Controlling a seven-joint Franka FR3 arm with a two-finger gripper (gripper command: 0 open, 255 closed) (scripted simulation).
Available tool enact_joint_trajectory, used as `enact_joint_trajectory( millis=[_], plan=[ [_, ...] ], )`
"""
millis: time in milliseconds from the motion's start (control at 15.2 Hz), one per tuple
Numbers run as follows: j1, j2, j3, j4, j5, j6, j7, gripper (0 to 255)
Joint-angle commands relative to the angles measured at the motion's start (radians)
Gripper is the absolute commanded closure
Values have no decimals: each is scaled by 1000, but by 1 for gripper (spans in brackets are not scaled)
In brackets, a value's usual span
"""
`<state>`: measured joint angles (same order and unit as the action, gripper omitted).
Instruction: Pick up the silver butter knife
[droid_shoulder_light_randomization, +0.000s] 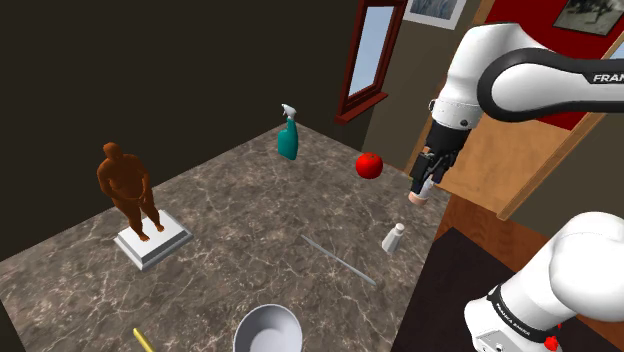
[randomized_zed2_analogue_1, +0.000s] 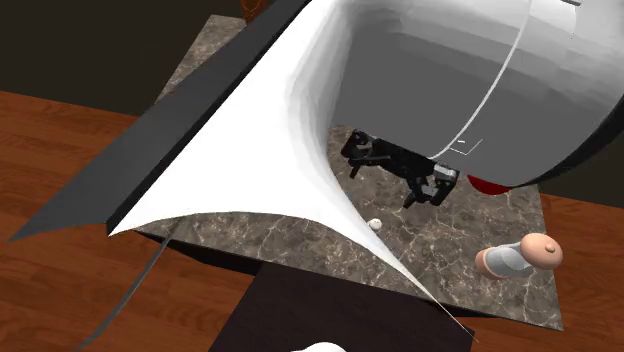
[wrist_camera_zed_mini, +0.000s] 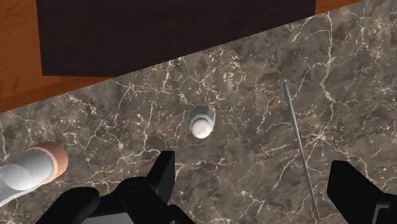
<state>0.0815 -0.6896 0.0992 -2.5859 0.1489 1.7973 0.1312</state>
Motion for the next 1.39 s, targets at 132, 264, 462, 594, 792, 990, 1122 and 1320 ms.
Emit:
enact_joint_trajectory(
  millis=[132, 264, 462, 594, 792, 990, 1122, 1320],
  plan=[
    [35, 84, 49, -55, 19, 154, -8, 0],
    [52, 139, 75, -72, 27, 232, -9, 0],
    [75, 234, 115, -87, 33, 351, -8, 0],
    [87, 305, 142, -90, 31, 429, -4, 0],
    [99, 420, 183, -83, 15, 545, 10, 0],
    [106, 545, 222, -64, -25, 656, 38, 0],
    [109, 632, 244, -44, -72, 725, 70, 0],
    [118, 742, 257, -12, -153, 800, 126, 0]
  ],
)
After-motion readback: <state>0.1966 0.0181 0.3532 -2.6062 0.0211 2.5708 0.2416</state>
